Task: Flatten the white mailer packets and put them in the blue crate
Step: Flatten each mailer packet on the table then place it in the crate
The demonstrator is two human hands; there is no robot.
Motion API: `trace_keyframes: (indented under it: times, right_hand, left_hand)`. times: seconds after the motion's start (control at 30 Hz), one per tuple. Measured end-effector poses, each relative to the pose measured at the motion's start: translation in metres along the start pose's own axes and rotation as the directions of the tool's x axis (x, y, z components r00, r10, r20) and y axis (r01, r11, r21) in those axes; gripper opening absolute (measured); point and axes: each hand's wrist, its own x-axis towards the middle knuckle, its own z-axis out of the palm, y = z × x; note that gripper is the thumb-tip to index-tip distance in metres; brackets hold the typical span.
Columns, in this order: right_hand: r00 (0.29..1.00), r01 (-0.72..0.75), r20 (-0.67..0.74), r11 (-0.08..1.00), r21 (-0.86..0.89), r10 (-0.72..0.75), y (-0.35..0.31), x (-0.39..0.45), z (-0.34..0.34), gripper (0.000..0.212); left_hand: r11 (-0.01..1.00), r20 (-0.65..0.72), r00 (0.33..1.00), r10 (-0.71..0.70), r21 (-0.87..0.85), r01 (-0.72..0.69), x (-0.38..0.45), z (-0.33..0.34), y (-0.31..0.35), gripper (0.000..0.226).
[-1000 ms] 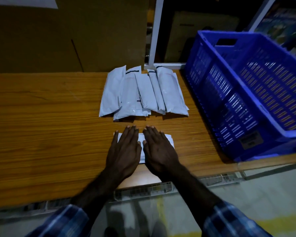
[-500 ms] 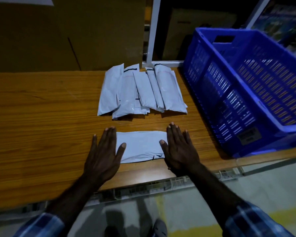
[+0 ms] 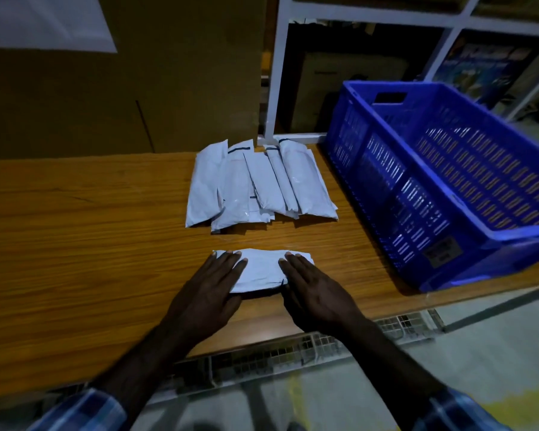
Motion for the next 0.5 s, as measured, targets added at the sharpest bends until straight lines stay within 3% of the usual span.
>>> trace_keyframes:
  times: [0.23, 0.37, 0.5]
  right_hand:
    - [0.993, 0.010, -0.113, 0.995, -0.104, -0.022, -0.011, 0.003, -0.037, 0.052]
    - [0.990, -0.044, -0.137, 0.990, -0.133, 0.025, -0.015, 0.006, -0.060, 0.073]
    - [0.945, -0.056, -0.328, 0.981, -0.184, -0.007, -0.018, 0.009, -0.100, 0.068]
  left_hand:
    - [0.994, -0.122, 0.992, 0.004, -0.104, -0.017, 0.009, -0.035, -0.019, 0.044]
    - [0.979, -0.116, 0.979, 0.167, -0.099, -0.179, 0.036, -0.067, -0.028, 0.036]
    - [0.971, -0.161, 0.961, 0.224, -0.050, -0.235, 0.073, -0.105, -0.020, 0.044]
